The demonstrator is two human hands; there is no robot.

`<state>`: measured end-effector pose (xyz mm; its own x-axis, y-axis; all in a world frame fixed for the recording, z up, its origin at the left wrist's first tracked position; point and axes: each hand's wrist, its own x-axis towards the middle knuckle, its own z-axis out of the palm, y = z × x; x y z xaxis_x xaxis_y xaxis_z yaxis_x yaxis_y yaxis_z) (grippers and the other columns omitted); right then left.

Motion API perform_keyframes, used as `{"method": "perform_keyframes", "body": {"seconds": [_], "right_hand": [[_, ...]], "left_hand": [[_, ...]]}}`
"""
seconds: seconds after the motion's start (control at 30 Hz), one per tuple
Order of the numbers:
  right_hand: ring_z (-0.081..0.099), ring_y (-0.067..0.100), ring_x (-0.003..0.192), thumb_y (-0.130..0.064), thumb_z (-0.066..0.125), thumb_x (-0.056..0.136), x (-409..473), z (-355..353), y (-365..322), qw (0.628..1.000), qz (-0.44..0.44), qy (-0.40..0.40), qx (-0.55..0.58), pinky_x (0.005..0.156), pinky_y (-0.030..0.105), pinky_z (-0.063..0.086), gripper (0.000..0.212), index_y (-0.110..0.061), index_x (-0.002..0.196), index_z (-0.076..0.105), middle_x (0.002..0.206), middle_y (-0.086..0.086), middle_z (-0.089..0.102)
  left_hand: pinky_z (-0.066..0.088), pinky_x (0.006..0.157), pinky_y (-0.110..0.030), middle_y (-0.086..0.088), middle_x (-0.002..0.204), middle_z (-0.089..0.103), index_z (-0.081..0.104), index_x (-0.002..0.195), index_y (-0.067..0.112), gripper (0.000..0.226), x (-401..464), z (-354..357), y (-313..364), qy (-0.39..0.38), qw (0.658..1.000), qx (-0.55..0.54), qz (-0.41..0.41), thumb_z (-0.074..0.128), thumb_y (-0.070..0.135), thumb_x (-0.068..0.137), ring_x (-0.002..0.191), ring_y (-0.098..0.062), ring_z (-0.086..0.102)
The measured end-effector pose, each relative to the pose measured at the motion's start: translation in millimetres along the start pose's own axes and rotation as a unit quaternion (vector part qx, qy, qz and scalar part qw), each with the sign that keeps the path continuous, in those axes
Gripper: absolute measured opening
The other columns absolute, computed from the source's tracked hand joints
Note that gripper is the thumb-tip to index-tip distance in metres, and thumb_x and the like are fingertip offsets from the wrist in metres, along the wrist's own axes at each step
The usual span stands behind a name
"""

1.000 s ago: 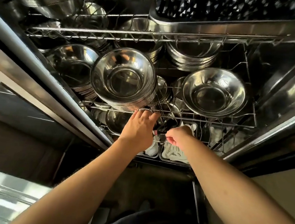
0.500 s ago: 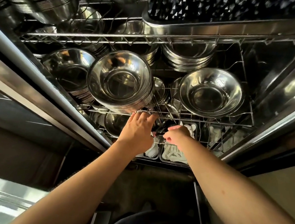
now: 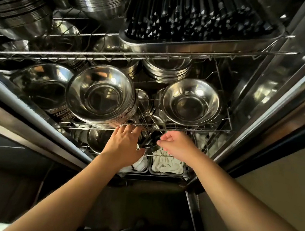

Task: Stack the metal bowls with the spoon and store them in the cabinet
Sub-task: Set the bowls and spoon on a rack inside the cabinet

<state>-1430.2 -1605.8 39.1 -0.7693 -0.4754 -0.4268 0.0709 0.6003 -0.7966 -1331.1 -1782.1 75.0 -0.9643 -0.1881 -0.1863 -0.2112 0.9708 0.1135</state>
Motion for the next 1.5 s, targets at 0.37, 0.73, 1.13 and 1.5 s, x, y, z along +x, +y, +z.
{"method": "perform_keyframes", "body": {"seconds": [0.37, 0.73, 1.13, 1.5], "right_hand": [[0.065, -0.004, 0.083, -0.037, 0.067, 0.092, -56, -75, -24, 0.968, -0.121, 0.184, -0.121, 0.077, 0.022, 0.056, 0.014, -0.031, 0.104, 0.071, 0.094, -0.019, 0.070], [0.005, 0.030, 0.156, -0.052, 0.061, 0.095, -27, -104, -32, 0.936, 0.012, 0.217, -0.276, 0.121, 0.049, 0.023, 0.091, -0.014, 0.162, 0.012, 0.170, 0.015, 0.006], [0.021, 0.033, 0.153, -0.058, 0.056, 0.095, -21, -87, -24, 0.940, 0.006, 0.185, -0.287, 0.113, 0.052, 0.037, 0.093, -0.010, 0.161, 0.014, 0.171, 0.012, -0.004], [0.019, 0.032, 0.154, -0.060, 0.053, 0.095, -18, -60, -34, 0.941, -0.021, 0.162, -0.295, 0.115, 0.051, 0.035, 0.093, -0.012, 0.162, 0.010, 0.171, 0.011, -0.006]], "left_hand": [[0.046, 0.103, -0.043, -0.009, 0.141, 0.050, 0.038, 0.148, 0.022, 0.069, 29, -41, 42, 0.056, 0.990, -0.111, 0.059, 0.064, 0.047, 0.090, 0.132, -0.031, 0.047], [0.012, 0.126, -0.048, -0.011, 0.170, 0.005, 0.007, 0.161, 0.018, 0.092, 72, -41, 66, 0.033, 0.992, -0.070, 0.103, 0.054, 0.057, 0.093, 0.156, -0.030, -0.004], [0.000, 0.124, -0.044, -0.011, 0.171, 0.002, 0.007, 0.161, 0.020, 0.097, 65, -16, 49, 0.016, 0.993, -0.064, 0.093, 0.034, 0.078, 0.088, 0.155, -0.027, -0.013], [0.012, 0.123, -0.049, -0.012, 0.170, 0.008, 0.011, 0.160, 0.023, 0.108, 45, -14, 35, 0.025, 0.997, -0.072, 0.032, 0.033, 0.089, 0.079, 0.156, -0.030, -0.009]]}}
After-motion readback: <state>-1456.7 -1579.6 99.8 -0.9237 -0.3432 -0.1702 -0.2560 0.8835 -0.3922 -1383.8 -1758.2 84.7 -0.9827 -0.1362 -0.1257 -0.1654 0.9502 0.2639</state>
